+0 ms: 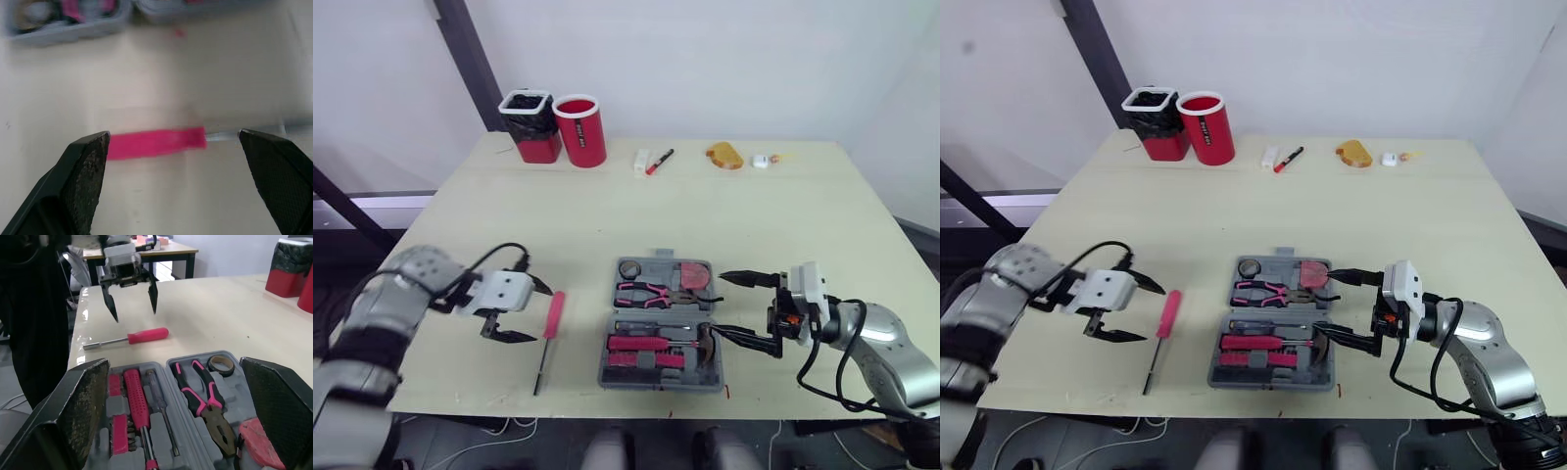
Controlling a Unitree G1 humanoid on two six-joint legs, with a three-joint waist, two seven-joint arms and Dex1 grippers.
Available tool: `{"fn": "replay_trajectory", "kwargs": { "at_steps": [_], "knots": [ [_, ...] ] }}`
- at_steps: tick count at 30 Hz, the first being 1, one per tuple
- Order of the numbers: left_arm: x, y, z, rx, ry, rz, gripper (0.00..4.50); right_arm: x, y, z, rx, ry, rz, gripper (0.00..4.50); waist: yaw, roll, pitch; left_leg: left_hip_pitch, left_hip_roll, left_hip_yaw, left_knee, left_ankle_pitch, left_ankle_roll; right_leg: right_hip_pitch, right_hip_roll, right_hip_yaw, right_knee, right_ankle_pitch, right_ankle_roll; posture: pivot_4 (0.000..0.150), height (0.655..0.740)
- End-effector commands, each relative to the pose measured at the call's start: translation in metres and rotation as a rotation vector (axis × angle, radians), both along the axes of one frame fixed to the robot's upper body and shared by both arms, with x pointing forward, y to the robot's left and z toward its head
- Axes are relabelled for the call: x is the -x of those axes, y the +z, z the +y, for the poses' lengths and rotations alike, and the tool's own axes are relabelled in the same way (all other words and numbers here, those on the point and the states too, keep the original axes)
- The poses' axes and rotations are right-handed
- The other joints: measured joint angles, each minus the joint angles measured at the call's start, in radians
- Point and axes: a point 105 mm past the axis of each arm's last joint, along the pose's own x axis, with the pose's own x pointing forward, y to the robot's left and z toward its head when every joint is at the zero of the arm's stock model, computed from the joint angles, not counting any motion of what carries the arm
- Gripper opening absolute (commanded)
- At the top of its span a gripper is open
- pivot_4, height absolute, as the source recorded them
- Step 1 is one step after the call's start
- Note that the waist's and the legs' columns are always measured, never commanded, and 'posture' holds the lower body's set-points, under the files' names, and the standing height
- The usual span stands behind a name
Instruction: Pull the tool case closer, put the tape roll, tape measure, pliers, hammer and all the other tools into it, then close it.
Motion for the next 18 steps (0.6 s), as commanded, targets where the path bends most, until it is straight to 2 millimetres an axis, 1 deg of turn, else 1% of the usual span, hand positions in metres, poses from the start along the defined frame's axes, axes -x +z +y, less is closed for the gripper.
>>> {"fn": "replay_trajectory", "kwargs": {
  "at_steps": [1, 4, 7, 12, 18],
  "knots": [
    [-0.001, -0.003, 0.007, -0.207, -0.197, 0.049, 4.45, 0.003, 0.011, -0.003, -0.008, -0.015, -0.045, 4.50, 0.000, 0.000, 0.000, 0.000, 0.000, 0.000, 0.000, 0.000, 0.000, 0.000, 0.000, 0.001, 0.000, 0.000, 0.000, 0.150, 0.7400],
    [-0.011, -0.003, 0.003, -0.311, -0.304, 0.056, 4.45, 0.004, 0.011, -0.004, -0.008, -0.020, -0.042, 4.50, 0.001, 0.000, 0.000, -0.001, 0.000, 0.000, 0.000, 0.000, 0.000, 0.000, 0.000, 0.001, -0.002, 0.000, 0.000, 0.150, 0.7400],
    [-0.014, -0.007, -0.004, -0.402, -0.427, 0.079, 4.45, 0.004, 0.012, -0.004, -0.007, -0.022, -0.044, 4.50, 0.000, -0.001, 0.000, -0.002, 0.000, 0.001, 0.000, 0.000, 0.000, 0.000, 0.000, 0.001, -0.003, 0.001, 0.001, 0.150, 0.7400],
    [-0.019, -0.015, -0.022, -0.473, -0.612, 0.057, 4.45, 0.005, 0.012, -0.005, -0.002, -0.027, -0.046, 4.50, -0.002, -0.001, 0.000, -0.002, 0.000, 0.001, 0.000, 0.000, 0.000, 0.000, 0.000, 0.002, -0.005, 0.001, 0.002, 0.150, 0.7400],
    [-0.022, -0.024, -0.030, -0.538, -0.747, 0.013, 4.45, 0.006, 0.013, -0.007, 0.001, -0.045, -0.049, 4.50, -0.001, -0.001, 0.000, -0.002, 0.000, 0.001, 0.000, 0.000, 0.001, 0.000, 0.000, 0.002, -0.004, 0.002, 0.003, 0.150, 0.7400]
  ]
}}
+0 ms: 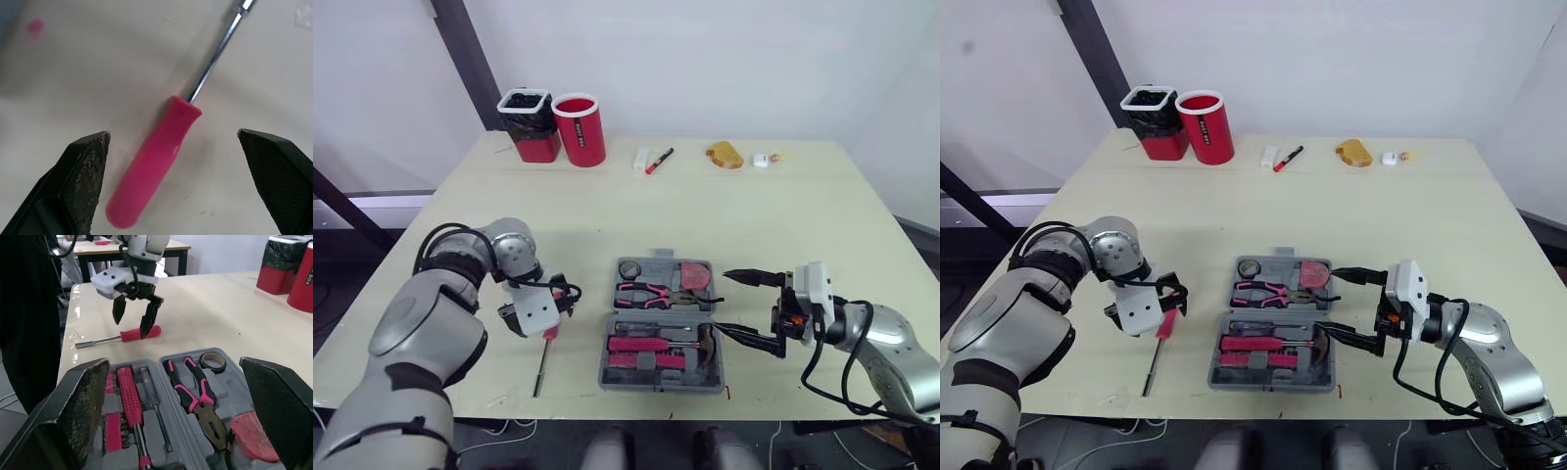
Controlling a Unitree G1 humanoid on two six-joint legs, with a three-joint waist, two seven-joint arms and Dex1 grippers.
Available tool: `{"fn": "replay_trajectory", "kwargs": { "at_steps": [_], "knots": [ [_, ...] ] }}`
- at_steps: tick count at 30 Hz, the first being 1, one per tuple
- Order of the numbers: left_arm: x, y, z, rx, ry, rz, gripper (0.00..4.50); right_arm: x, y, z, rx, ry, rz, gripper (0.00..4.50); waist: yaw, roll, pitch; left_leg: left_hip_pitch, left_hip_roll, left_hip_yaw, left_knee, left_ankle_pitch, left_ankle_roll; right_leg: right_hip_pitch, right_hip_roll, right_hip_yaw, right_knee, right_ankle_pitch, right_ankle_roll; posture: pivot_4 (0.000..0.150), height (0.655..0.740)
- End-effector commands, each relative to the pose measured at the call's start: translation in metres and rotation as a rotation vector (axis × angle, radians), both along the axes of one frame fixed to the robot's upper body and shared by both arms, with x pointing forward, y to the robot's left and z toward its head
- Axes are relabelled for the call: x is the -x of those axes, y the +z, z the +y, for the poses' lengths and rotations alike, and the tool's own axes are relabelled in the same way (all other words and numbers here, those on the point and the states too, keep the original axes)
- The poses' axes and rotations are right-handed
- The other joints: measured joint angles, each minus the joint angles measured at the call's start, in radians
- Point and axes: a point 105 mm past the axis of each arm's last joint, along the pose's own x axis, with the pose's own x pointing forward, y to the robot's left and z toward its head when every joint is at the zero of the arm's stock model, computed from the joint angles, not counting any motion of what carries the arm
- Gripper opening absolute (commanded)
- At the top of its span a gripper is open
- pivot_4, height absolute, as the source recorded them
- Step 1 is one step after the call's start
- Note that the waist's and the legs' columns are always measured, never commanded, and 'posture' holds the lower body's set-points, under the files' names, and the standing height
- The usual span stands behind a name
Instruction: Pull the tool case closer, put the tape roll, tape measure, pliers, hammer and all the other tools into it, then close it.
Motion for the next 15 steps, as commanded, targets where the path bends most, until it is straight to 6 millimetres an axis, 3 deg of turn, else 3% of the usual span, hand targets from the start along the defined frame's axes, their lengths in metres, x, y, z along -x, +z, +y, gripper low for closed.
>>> {"fn": "replay_trajectory", "kwargs": {
  "at_steps": [1, 10, 12, 13, 15],
  "knots": [
    [-0.004, 0.000, -0.002, -0.030, -0.078, -0.037, 4.45, 0.003, 0.011, -0.002, -0.011, -0.005, -0.038, 4.50, 0.000, 0.000, 0.000, 0.000, 0.000, 0.000, 0.000, 0.000, 0.000, 0.000, 0.000, 0.000, 0.000, 0.000, 0.000, 0.150, 0.7400],
    [-0.007, -0.019, -0.017, -0.015, -0.198, -0.063, 4.45, 0.003, 0.012, -0.001, -0.010, -0.019, -0.048, 4.50, 0.001, -0.001, 0.000, 0.001, 0.000, 0.001, 0.001, 0.000, 0.000, 0.001, 0.000, 0.001, 0.001, 0.001, 0.002, 0.150, 0.7400],
    [-0.003, -0.025, -0.019, 0.000, -0.208, -0.048, 3.94, 0.001, 0.013, -0.002, -0.010, -0.026, -0.054, 4.50, 0.002, 0.000, 0.000, 0.002, 0.000, 0.001, 0.001, 0.000, 0.000, 0.002, 0.000, 0.001, 0.001, 0.001, 0.002, 0.150, 0.7400],
    [-0.002, -0.027, -0.019, 0.002, -0.214, -0.042, 3.94, 0.001, 0.013, -0.003, -0.010, -0.028, -0.056, 4.50, 0.003, 0.000, 0.000, 0.002, 0.000, 0.001, 0.001, 0.000, 0.000, 0.002, -0.001, 0.001, 0.001, 0.001, 0.002, 0.150, 0.7400],
    [0.002, -0.032, -0.019, 0.011, -0.226, -0.021, 2.96, 0.000, 0.013, -0.003, -0.009, -0.028, -0.056, 4.50, 0.002, 0.002, -0.002, 0.003, -0.001, 0.002, 0.002, 0.000, 0.000, 0.003, -0.001, 0.001, 0.001, 0.001, 0.002, 0.150, 0.7400]
  ]
}}
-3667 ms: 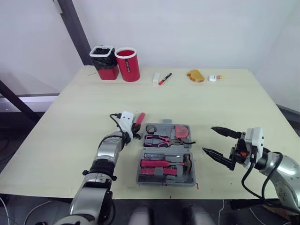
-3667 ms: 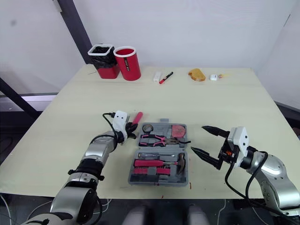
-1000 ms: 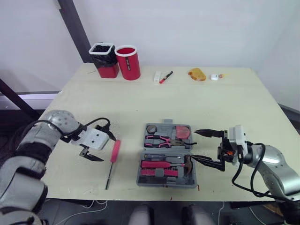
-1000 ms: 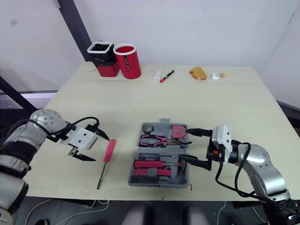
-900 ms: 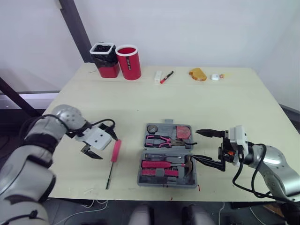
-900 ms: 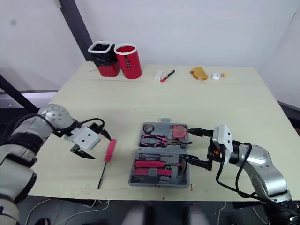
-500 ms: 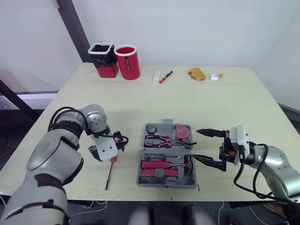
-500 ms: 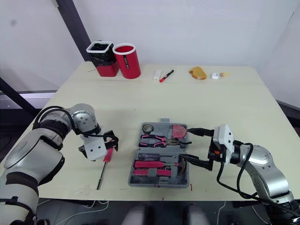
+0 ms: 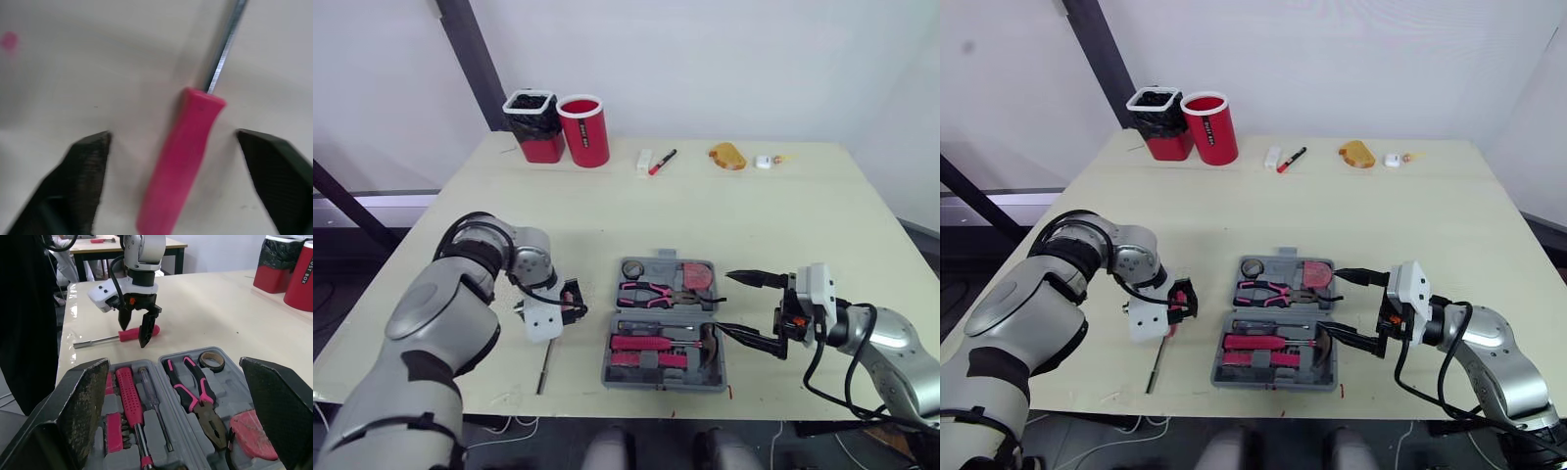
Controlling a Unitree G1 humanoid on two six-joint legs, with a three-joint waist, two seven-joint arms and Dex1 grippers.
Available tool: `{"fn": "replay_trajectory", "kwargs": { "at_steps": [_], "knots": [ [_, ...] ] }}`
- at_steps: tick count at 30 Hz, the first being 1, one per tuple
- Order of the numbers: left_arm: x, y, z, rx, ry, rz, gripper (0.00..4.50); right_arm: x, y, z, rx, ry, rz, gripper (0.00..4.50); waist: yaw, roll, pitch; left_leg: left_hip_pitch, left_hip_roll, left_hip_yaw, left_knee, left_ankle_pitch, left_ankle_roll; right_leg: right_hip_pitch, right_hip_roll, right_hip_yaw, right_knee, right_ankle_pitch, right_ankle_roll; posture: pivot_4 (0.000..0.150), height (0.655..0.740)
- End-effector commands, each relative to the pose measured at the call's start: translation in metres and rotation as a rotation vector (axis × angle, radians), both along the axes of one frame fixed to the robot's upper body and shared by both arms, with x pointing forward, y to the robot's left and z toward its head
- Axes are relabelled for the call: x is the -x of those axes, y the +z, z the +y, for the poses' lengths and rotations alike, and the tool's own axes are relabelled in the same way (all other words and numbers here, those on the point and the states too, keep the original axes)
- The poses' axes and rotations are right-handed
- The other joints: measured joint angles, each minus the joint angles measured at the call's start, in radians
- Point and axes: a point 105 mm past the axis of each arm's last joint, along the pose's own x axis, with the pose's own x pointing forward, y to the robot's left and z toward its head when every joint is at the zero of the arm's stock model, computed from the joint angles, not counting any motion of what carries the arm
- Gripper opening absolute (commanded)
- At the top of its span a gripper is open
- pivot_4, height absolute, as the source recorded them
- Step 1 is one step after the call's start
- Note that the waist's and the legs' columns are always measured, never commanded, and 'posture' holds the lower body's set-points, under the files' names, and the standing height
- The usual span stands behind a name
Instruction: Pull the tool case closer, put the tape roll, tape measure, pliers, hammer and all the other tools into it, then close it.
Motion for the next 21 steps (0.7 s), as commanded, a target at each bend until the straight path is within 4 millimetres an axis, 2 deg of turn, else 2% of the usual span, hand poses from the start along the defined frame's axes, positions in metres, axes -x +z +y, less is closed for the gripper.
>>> {"fn": "replay_trajectory", "kwargs": {
  "at_steps": [1, 5, 6, 13, 21],
  "knots": [
    [0.014, -0.018, -0.001, 0.000, -0.041, 0.076, 2.60, 0.000, 0.011, -0.002, -0.008, -0.005, -0.057, 4.50, -0.001, 0.002, -0.001, 0.000, 0.000, 0.001, 0.000, 0.000, 0.000, 0.000, 0.000, 0.001, 0.000, 0.000, 0.000, 0.150, 0.7400],
    [0.021, -0.023, 0.000, 0.007, -0.056, 0.110, 0.78, 0.000, 0.011, -0.002, -0.007, -0.006, -0.058, 4.50, -0.001, 0.006, -0.004, 0.001, 0.000, 0.001, 0.000, 0.000, 0.000, 0.000, 0.000, 0.001, 0.001, 0.000, 0.001, 0.150, 0.7400],
    [0.022, -0.023, 0.001, 0.003, -0.057, 0.117, 0.53, 0.000, 0.011, -0.002, -0.007, -0.006, -0.058, 4.50, -0.001, 0.006, -0.004, 0.002, 0.000, 0.002, 0.000, 0.000, 0.000, 0.000, 0.000, 0.002, 0.001, 0.000, 0.001, 0.150, 0.7400],
    [0.034, -0.016, 0.027, -0.044, -0.017, 0.169, 0.54, -0.001, 0.010, -0.001, -0.007, -0.006, -0.058, 4.50, -0.009, 0.007, -0.005, 0.002, 0.000, 0.002, 0.000, 0.000, 0.000, 0.000, 0.001, 0.003, 0.000, 0.000, 0.001, 0.150, 0.7400],
    [0.025, 0.019, 0.045, 0.037, 0.124, 0.079, 0.54, -0.002, 0.010, 0.001, -0.012, -0.001, -0.059, 4.50, -0.027, 0.002, -0.002, 0.001, 0.000, 0.001, 0.000, 0.000, 0.000, -0.001, 0.001, 0.002, 0.001, 0.000, 0.001, 0.150, 0.7400]
  ]
}}
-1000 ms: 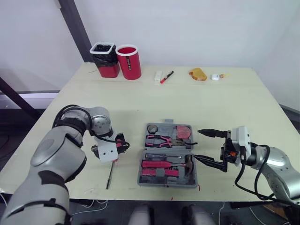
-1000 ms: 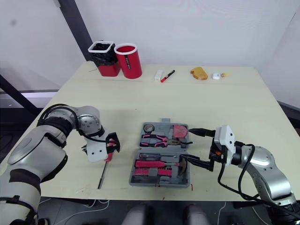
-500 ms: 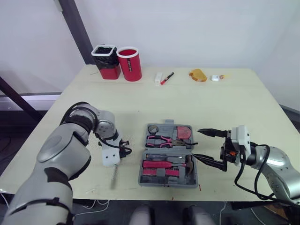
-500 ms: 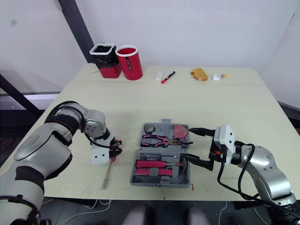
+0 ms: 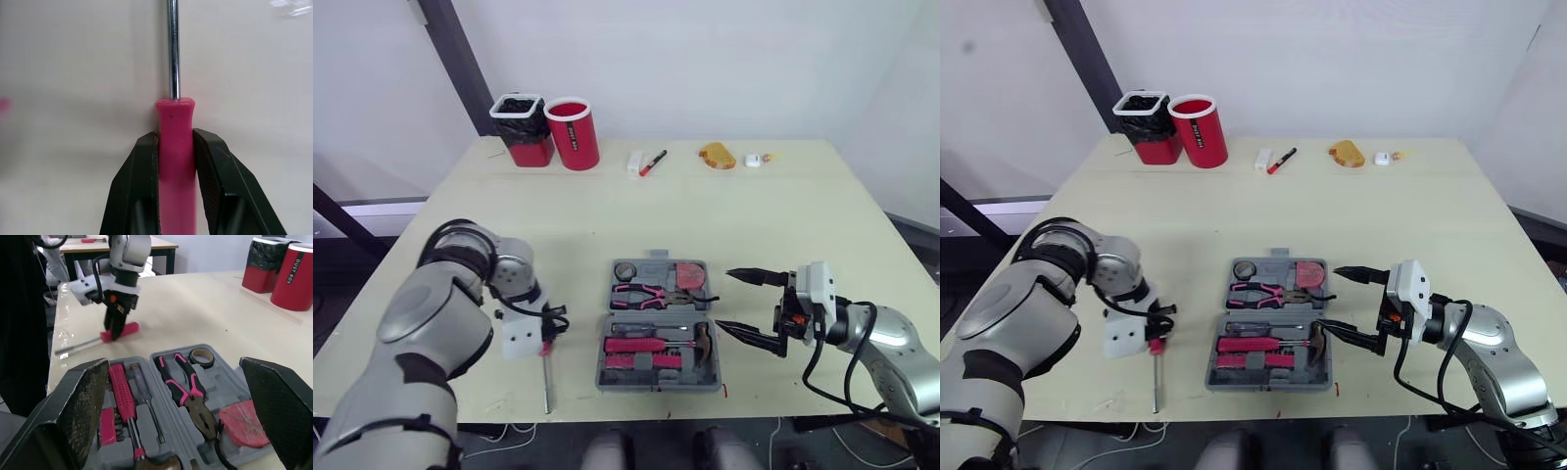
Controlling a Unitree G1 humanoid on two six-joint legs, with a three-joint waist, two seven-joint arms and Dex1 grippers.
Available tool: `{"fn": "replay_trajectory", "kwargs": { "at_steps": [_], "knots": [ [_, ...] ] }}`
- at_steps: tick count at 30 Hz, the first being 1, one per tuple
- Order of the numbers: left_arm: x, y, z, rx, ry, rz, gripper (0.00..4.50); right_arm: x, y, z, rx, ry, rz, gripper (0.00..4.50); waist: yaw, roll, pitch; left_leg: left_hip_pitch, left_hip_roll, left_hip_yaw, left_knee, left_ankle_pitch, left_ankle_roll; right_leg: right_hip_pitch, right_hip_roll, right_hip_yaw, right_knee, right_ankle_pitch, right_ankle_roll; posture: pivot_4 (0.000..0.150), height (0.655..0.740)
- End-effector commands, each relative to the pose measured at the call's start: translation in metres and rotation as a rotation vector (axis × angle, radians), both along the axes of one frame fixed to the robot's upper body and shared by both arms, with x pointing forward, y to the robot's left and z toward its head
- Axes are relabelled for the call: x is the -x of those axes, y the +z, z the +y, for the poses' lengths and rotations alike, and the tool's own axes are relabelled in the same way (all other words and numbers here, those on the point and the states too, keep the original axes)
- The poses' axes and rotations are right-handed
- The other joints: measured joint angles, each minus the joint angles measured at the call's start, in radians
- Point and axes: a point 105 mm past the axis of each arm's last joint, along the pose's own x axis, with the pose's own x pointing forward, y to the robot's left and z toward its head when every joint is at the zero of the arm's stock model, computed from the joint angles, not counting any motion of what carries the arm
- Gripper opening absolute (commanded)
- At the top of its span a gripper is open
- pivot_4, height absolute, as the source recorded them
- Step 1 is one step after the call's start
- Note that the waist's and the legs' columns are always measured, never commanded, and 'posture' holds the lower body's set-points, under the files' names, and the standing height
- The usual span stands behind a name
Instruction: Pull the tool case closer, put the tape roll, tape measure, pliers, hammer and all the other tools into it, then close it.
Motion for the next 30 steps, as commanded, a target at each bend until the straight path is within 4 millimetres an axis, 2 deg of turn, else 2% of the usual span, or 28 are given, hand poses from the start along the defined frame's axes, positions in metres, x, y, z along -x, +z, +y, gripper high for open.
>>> {"fn": "replay_trajectory", "kwargs": {
  "at_steps": [1, 9, 11, 13, 17, 22, 30],
  "knots": [
    [-0.010, 0.025, 0.009, 0.048, 0.093, -0.090, 0.54, 0.000, 0.011, 0.002, -0.016, 0.008, -0.052, 4.50, 0.003, -0.002, 0.001, 0.000, 0.000, 0.000, 0.000, 0.000, 0.000, 0.000, 0.000, 0.000, 0.000, 0.000, 0.000, 0.150, 0.7400],
    [-0.037, 0.068, 0.015, 0.192, 0.336, -0.286, 0.54, 0.000, 0.011, 0.003, -0.020, 0.013, -0.049, 4.50, 0.013, -0.003, 0.001, -0.002, 0.000, -0.001, 0.002, 0.000, 0.000, 0.000, -0.001, -0.002, 0.000, 0.000, 0.000, 0.150, 0.7400],
    [-0.046, 0.084, 0.014, 0.231, 0.392, -0.345, 0.54, 0.001, 0.010, 0.003, -0.024, 0.012, -0.047, 4.50, 0.011, -0.004, 0.002, -0.002, 0.000, -0.001, 0.002, 0.000, 0.000, 0.000, -0.001, -0.002, 0.001, 0.000, 0.000, 0.150, 0.7400],
    [-0.058, 0.097, 0.014, 0.305, 0.525, -0.400, 0.54, 0.001, 0.010, 0.003, -0.025, 0.012, -0.045, 4.50, 0.010, -0.004, 0.002, -0.002, 0.000, -0.001, 0.002, 0.000, 0.000, 0.000, -0.001, -0.002, 0.002, 0.000, 0.000, 0.150, 0.7400],
    [-0.077, 0.117, -0.001, 0.530, 0.860, -0.350, 0.54, -0.001, 0.013, 0.003, -0.066, -0.002, -0.035, 4.50, 0.004, -0.004, 0.002, -0.002, 0.001, -0.001, 0.003, 0.000, 0.000, 0.000, -0.001, -0.002, 0.003, 0.000, 0.000, 0.150, 0.7400],
    [-0.081, 0.123, -0.017, 0.767, 1.157, -0.253, 0.54, -0.002, 0.011, 0.001, -0.052, 0.003, -0.035, 4.50, -0.004, -0.004, 0.002, -0.001, 0.001, -0.001, 0.007, 0.000, 0.000, -0.001, -0.001, -0.001, 0.009, 0.000, 0.000, 0.150, 0.7400],
    [-0.066, 0.119, -0.029, 0.984, 1.545, -0.107, 0.54, -0.003, 0.009, 0.002, -0.052, 0.011, -0.029, 4.50, -0.001, -0.004, 0.002, -0.001, 0.001, -0.003, 0.010, 0.000, 0.000, -0.002, 0.000, -0.002, 0.014, 0.000, 0.000, 0.150, 0.7400]
  ]
}}
